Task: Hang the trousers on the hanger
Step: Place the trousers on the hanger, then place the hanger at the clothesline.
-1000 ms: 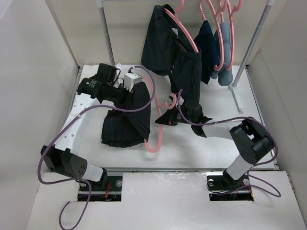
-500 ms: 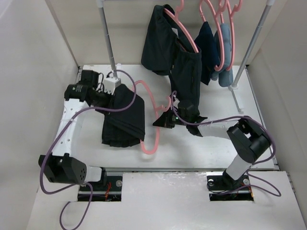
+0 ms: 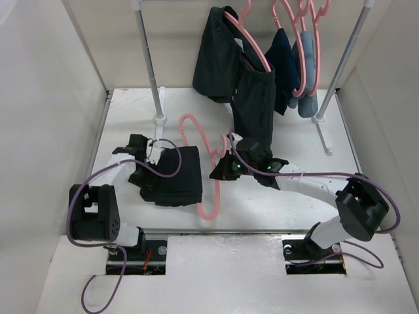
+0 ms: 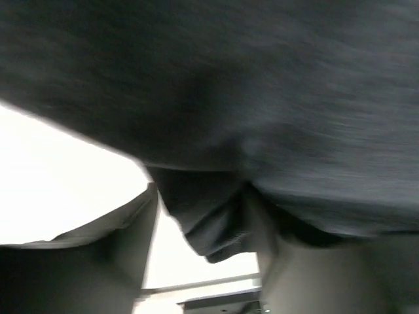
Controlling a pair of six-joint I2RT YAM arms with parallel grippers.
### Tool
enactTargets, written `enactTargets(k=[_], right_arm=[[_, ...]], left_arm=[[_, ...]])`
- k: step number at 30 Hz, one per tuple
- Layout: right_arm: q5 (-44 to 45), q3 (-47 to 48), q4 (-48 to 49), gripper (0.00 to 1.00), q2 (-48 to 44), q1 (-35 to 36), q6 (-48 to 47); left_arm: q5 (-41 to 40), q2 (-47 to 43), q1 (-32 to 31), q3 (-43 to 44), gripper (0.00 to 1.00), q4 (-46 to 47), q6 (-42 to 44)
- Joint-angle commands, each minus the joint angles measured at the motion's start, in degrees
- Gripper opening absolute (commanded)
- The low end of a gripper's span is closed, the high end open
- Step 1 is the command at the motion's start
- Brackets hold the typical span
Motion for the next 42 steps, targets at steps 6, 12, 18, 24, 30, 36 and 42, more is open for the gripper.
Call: enactTargets(k=[6,12,18,24,30,36,42], right_arm=[[11.03,16.04,-15.79,0.00,-4.73,1.94,-4.82],[16.13,27.99,-21.95,0.00,-5.25,4.67,-5.96],[17.18,35.63,-21.42,0.00,-2.71,5.81,-5.96],[21.31,42.94,-23.27,0.00,-0.51,7.04,-5.96],[23.16,46.11,-22.75,0.00,1.33,8.09,-3.52],[23.16,46.11,-21.69,0.00,2.48,8.62,-1.75],[21.75,44.97,-18.44,0.00,3.53,8.62,1.42]], left_arm=[[-10.68,-5.72,0.91,17.95,0.72,-4.01,2.86],[21.27,-14.08,-3.10,38.20,0.80,-14.81,9.79],[55.16,-18.30,-15.85,28.60,1.00,-8.70,-3.27],[45.35,-18.21,-21.49,27.94,1.00,-8.70,-3.62],[43.30,-19.19,-23.42,25.57,1.00,4.40,-18.13],[37.07,-16.55,-23.95,23.12,1.00,4.84,-20.33],[28.82,-14.88,-24.57,18.10,1.00,6.70,-22.01]])
